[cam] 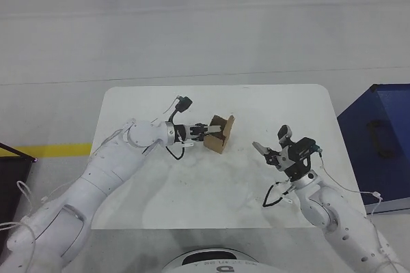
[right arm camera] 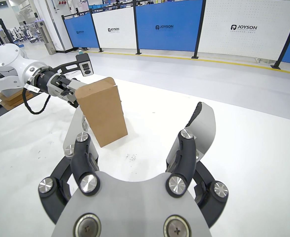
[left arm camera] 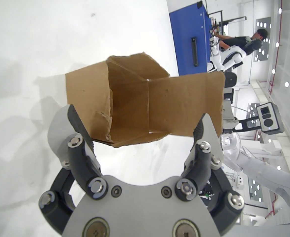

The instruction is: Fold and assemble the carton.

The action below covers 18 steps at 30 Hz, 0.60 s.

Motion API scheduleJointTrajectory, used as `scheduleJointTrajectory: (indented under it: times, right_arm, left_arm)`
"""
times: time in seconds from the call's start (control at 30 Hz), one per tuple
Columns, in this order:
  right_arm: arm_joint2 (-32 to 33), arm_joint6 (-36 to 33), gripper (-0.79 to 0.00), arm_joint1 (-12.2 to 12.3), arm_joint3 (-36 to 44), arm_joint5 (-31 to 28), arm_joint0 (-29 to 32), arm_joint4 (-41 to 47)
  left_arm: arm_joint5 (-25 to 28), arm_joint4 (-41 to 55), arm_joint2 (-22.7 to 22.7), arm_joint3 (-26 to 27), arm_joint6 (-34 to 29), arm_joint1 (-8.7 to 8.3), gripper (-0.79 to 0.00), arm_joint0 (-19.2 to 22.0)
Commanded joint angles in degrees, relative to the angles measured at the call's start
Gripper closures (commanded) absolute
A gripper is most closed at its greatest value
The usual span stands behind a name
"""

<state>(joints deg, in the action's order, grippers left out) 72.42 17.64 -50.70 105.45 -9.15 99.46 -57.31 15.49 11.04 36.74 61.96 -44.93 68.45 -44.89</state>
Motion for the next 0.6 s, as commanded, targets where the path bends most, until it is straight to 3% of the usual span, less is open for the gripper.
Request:
scheduleJointTrajectory:
  times: [0.0,0.23,0.33,0.4,0.5,0.57]
  right_arm:
    - [0.83,-0.31,-0.683,0.01,0.32,-0.53,0.44,-0.22]
    - [3.52,-1.30,-0.671,0.03,1.55,-3.27,1.57,-1.47]
    - [4.80,-1.44,-0.671,0.14,2.91,-4.88,2.25,-3.26]
    - [5.46,-1.97,-0.640,0.29,4.39,-7.29,2.49,-5.18]
    - [5.53,-5.11,-0.462,0.57,7.51,-11.57,2.04,-10.20]
    - [4.96,-8.21,-0.474,0.69,9.08,-14.14,1.22,-12.88]
  left_arm:
    - [0.96,0.71,-1.26,0.64,-2.25,0.69,-0.785,-0.05]
    - [2.54,4.07,-3.80,3.46,-8.96,2.41,-0.785,-0.69]
    - [3.15,5.86,-1.83,3.18,-9.21,2.16,-0.785,-0.56]
    - [3.71,7.12,1.31,1.48,-9.69,1.03,-0.785,-1.30]
    - [5.37,8.10,7.48,-0.48,-11.11,-1.56,-0.785,-3.81]
    - [6.16,8.39,11.42,-0.49,-11.58,-3.17,-0.785,-5.67]
